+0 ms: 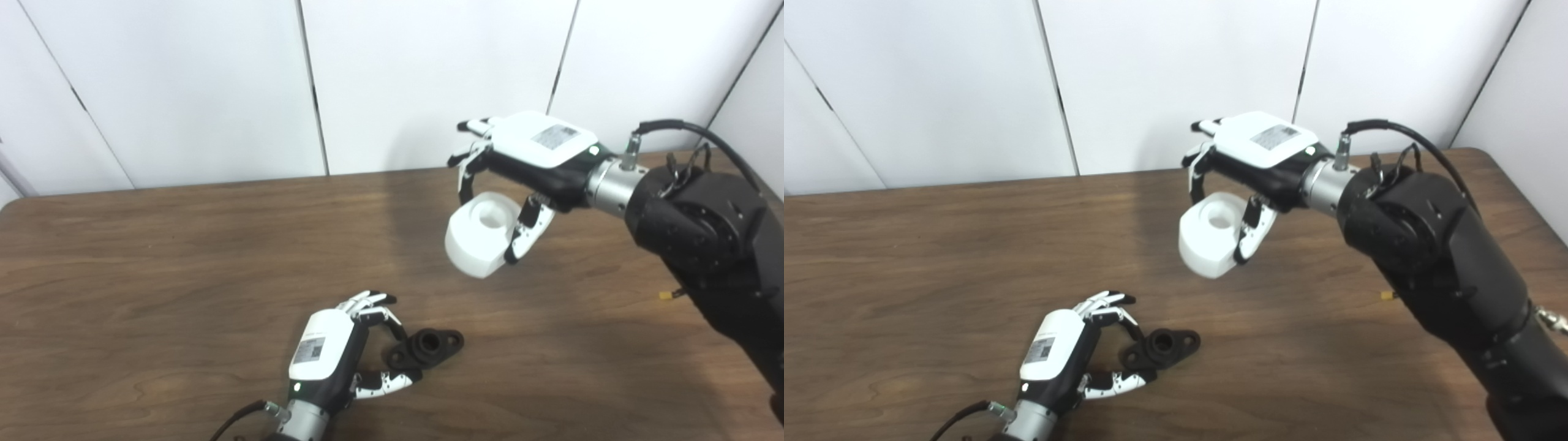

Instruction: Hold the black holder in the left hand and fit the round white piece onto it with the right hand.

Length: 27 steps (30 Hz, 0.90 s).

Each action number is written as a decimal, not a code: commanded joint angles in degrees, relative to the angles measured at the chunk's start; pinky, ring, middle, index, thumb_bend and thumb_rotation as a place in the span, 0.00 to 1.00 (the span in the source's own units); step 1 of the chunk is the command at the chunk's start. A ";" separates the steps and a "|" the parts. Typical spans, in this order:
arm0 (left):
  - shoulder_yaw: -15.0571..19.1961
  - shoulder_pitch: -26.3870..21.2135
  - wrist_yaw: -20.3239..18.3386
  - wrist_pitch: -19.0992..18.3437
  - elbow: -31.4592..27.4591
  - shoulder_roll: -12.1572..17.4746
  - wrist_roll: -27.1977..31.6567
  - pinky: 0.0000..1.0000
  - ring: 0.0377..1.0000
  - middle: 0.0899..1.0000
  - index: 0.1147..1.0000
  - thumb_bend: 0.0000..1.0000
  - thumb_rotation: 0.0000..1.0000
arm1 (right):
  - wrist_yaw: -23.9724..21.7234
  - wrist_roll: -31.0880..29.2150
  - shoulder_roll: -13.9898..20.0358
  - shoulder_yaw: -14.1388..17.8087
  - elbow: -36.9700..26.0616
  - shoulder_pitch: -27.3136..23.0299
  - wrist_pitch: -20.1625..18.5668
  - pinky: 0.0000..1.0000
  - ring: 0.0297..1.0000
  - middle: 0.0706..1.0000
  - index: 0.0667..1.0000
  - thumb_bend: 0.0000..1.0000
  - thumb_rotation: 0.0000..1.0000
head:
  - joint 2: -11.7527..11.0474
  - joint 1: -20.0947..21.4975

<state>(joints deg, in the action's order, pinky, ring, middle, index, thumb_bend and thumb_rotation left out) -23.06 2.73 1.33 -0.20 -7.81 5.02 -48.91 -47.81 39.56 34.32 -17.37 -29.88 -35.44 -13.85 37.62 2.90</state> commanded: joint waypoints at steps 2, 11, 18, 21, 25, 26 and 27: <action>-0.67 1.22 -4.00 -3.63 2.86 0.54 0.09 0.82 0.87 0.80 0.42 0.51 0.05 | -0.10 -0.44 -1.06 1.59 -3.46 -0.70 -1.66 1.00 1.00 0.84 0.44 0.53 0.14 | 0.40 0.11; -0.79 1.00 -4.99 -4.82 2.01 0.68 0.18 0.82 0.87 0.80 0.42 0.51 0.05 | -2.34 1.00 -3.93 1.31 -6.96 2.01 -3.28 0.98 0.98 0.84 0.44 0.53 0.14 | 1.36 0.37; -1.42 0.68 -6.71 -6.56 1.39 1.25 -1.91 0.83 0.86 0.78 0.42 0.52 0.05 | -3.49 0.71 -4.17 1.80 -8.55 3.09 -4.40 1.00 0.98 0.85 0.45 0.52 0.14 | 2.18 0.55; -1.59 0.58 -7.77 -7.21 1.06 1.47 -2.44 0.84 0.86 0.78 0.42 0.52 0.05 | -3.65 0.49 -4.11 2.04 -8.83 3.16 -4.54 1.00 0.99 0.85 0.45 0.52 0.14 | 2.52 0.70; -1.79 0.29 -9.90 -8.66 0.21 1.63 -2.65 0.84 0.86 0.78 0.42 0.52 0.05 | -4.01 -0.03 -4.32 2.35 -9.59 2.99 -5.02 1.00 0.99 0.85 0.44 0.53 0.14 | 3.09 0.88; -1.84 0.18 -10.50 -9.02 0.02 1.66 -2.76 0.84 0.87 0.78 0.42 0.52 0.05 | -4.29 0.13 -4.43 2.21 -9.94 2.90 -5.10 1.00 0.99 0.85 0.44 0.53 0.14 | 3.09 0.88; -1.90 0.08 -10.80 -9.18 -0.04 1.71 -2.88 0.85 0.87 0.78 0.42 0.52 0.05 | -4.51 0.31 -4.51 2.03 -10.25 2.83 -5.05 1.00 0.99 0.85 0.44 0.53 0.14 | 3.23 0.91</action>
<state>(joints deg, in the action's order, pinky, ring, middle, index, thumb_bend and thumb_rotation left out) -24.37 1.32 -4.27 -4.96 -10.31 5.61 -51.38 -52.41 39.72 30.05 -16.29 -37.72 -30.35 -18.22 40.78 3.78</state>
